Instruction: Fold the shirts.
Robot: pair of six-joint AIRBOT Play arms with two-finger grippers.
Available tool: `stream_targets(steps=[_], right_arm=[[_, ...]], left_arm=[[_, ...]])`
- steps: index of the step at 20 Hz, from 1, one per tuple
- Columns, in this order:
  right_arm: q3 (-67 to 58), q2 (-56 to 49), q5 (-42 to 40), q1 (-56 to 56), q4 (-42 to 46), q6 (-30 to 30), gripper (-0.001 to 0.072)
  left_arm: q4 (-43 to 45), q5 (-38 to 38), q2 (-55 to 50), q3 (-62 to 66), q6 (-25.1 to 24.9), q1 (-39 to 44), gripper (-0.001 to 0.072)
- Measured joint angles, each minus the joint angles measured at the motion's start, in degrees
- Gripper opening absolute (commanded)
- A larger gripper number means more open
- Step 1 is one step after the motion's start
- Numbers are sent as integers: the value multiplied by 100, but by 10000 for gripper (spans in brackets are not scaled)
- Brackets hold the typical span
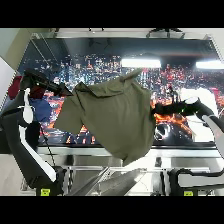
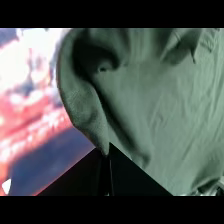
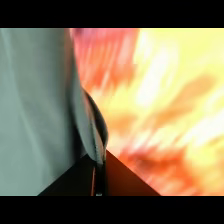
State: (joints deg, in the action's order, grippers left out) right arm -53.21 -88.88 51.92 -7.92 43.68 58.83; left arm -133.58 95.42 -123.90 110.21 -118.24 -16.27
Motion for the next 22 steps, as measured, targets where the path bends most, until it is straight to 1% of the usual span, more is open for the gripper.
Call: stream_targets(steps=[4, 8, 9, 10, 11, 13, 16, 18, 21, 22], right_arm=[[-1803, -424, -7, -131, -133, 76, 19], [-3381, -1180, -24, -140, -208, 267, 27], [-3644, -1373, -28, -133, -234, 337, 76], [-3823, -1528, -39, -133, -240, 415, 212], [-3947, -1659, -37, -136, -243, 476, 248], [-4111, -1823, 55, -177, -267, 616, 248], [-4223, -1810, 369, -446, -273, 723, 248], [-4249, -1668, 802, -769, -278, 761, 249], [-4002, -1394, 1786, -1318, -197, 809, 249], [-3792, -1281, 2046, -1471, -162, 824, 249]], left_arm=[[-20, 87, 323, -310, 214, -164, 14], [-17, -72, 905, -1550, 219, -57, 14], [-11, -179, 1062, -1926, 184, -2, 14], [-13, -317, 1198, -2251, 160, 42, 14], [-11, -474, 1320, -2557, 133, 76, 14], [0, -741, 1469, -2949, 107, 120, 14], [-2, -938, 1567, -3121, 74, 151, 14], [0, -1001, 1596, -3014, 72, 155, 14], [76, -1043, 1611, -2691, 70, 155, 16], [118, -1038, 1611, -2608, 68, 155, 47]])
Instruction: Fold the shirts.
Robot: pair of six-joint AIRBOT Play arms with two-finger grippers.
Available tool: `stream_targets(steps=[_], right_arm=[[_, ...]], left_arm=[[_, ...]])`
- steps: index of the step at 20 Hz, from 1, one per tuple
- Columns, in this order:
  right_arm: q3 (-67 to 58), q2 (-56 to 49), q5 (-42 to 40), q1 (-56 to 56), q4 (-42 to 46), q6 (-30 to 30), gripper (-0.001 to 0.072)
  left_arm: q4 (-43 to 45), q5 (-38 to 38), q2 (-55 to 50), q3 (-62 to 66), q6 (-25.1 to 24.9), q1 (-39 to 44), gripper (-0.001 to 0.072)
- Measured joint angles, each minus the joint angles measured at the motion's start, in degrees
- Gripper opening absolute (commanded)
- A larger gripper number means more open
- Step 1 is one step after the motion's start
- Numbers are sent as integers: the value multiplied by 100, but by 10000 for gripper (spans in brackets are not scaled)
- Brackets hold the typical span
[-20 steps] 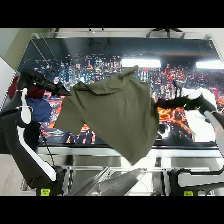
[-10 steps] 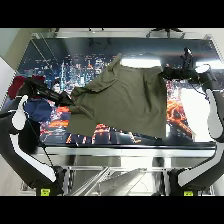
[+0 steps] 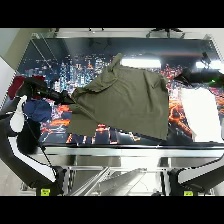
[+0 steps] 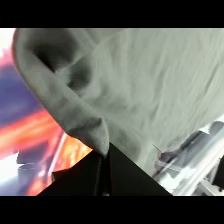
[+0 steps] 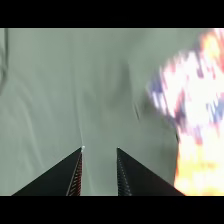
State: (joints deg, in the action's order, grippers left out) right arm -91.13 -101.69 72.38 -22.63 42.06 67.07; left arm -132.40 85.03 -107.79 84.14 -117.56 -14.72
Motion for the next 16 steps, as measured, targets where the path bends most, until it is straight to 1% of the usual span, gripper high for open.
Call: stream_targets(steps=[1, 2, 6, 10, 12, 13, 16], right_arm=[[291, 131, 232, -149, 37, 2, 248], [605, 267, 367, -280, 61, -4, 248], [1991, 855, 597, -702, 118, -249, 249], [3254, 1325, 404, -929, 142, -494, 248], [3731, 1451, 269, -968, 142, -599, 248], [3897, 1486, 216, -981, 142, -643, 248], [4262, 1547, 142, -999, 138, -763, 248]], left_arm=[[61, 37, 0, 63, -11, 0, 400], [129, 72, 0, 107, -11, 0, 700], [476, 186, -9, 188, -9, -105, 696], [595, 284, -33, -11, 37, -457, 696], [365, 348, -33, -332, 9, -614, 684], [181, 369, -35, -520, -66, -667, 634], [-428, 146, -42, -942, -476, -719, 634]])
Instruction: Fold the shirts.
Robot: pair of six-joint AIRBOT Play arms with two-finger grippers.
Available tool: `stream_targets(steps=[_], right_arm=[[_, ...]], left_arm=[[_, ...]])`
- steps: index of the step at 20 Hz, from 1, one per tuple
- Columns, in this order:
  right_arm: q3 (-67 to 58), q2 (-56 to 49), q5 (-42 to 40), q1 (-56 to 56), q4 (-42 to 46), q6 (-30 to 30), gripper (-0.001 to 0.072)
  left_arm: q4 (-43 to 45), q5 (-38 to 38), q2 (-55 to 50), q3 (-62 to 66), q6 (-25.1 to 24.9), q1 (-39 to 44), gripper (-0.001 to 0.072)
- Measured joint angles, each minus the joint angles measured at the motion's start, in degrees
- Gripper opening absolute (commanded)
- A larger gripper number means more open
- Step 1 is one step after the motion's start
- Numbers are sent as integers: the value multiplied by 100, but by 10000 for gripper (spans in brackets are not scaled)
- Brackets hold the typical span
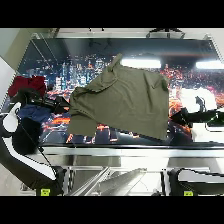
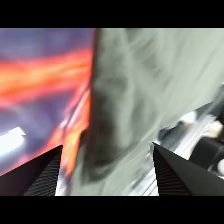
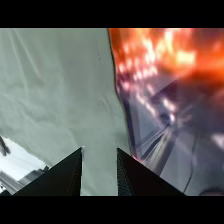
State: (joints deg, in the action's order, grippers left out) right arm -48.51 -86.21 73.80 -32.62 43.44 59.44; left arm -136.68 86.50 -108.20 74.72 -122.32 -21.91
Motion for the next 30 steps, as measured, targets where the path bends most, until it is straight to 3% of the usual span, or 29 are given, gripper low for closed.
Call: stream_targets(steps=[1, 3, 4, 5, 6, 17, 18, 19, 20, 27, 30], right_arm=[[87, 9, -17, -4, 0, -24, 249], [282, 39, -22, -7, 2, -66, 249], [404, 61, -33, -7, 4, -81, 248], [538, 87, -66, -7, 13, -83, 248], [647, 107, -92, -7, 26, -92, 248], [970, 651, -179, -17, 656, 142, 249], [973, 780, -166, -24, 669, 195, 258], [973, 903, -127, -42, 667, 227, 326], [973, 1023, -55, -72, 669, 269, 341], [1342, 1355, -26, -302, 1202, 907, 341], [1746, 1314, -131, -317, 986, 922, 341]], left_arm=[[-188, -103, -2, -83, -131, 20, 584], [-398, -291, -7, -177, -310, 87, 575], [-485, -354, -4, -205, -385, 140, 448], [-503, -459, -9, -221, -442, 208, 138], [-476, -579, -22, -216, -483, 269, 14], [-662, -142, -20, 170, -612, 433, 14], [-636, -136, -22, 146, -612, 417, 14], [-608, -122, -24, 127, -614, 404, 14], [-581, -116, -24, 114, -614, 396, 14], [-503, -98, -24, 87, -625, 409, 14], [-501, -94, -24, 87, -629, 409, 14]])
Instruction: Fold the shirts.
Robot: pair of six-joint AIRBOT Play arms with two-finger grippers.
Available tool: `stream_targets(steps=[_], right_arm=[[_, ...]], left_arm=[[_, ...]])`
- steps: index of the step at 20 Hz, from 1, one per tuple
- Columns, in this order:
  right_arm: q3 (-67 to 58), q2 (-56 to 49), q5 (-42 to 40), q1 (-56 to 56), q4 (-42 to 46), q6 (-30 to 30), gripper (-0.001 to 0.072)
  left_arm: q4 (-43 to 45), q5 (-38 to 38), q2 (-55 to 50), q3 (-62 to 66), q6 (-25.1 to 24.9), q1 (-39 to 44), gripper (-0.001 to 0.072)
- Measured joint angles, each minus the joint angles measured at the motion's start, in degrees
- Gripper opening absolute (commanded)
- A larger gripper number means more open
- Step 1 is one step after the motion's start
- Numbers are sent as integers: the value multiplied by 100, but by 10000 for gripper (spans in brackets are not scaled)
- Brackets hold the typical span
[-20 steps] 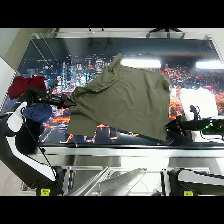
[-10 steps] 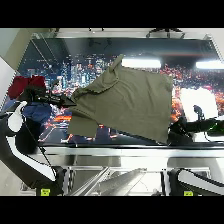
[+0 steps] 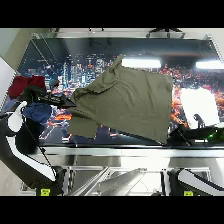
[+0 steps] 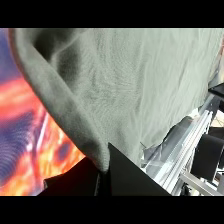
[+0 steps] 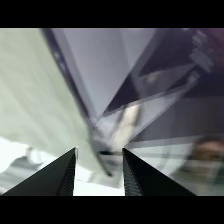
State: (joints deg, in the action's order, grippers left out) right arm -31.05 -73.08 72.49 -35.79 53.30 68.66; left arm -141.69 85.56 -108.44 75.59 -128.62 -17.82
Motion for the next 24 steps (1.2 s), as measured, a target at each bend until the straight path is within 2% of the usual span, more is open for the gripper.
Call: stream_targets(steps=[5, 6, 7, 8, 11, 15, 20, 24], right_arm=[[398, -289, -79, 256, -511, -273, 337], [433, -348, -70, 376, -623, -374, 286], [452, -391, -87, 498, -717, -503, 103], [457, -422, -219, 592, -807, -636, 19], [289, -387, -514, 754, -1270, -1027, 19], [-629, 238, -7, 815, -1834, -1180, 19], [-3045, 1740, 503, 833, -2605, -1104, 20], [-5154, 2844, 13, 835, -2586, -999, 19]], left_arm=[[2, 7, 0, 0, 2, 0, 14], [2, 11, 0, 0, 2, 0, 14], [2, 11, 0, 0, 2, 0, 14], [2, 13, 0, 0, 2, 0, 14], [-44, 146, 20, 46, 2, -4, 13], [-481, 713, 514, 212, -13, -24, 13], [-1652, 1143, 2409, 852, -48, -28, 14], [-2203, 920, 4103, 2059, 282, -450, 13]])
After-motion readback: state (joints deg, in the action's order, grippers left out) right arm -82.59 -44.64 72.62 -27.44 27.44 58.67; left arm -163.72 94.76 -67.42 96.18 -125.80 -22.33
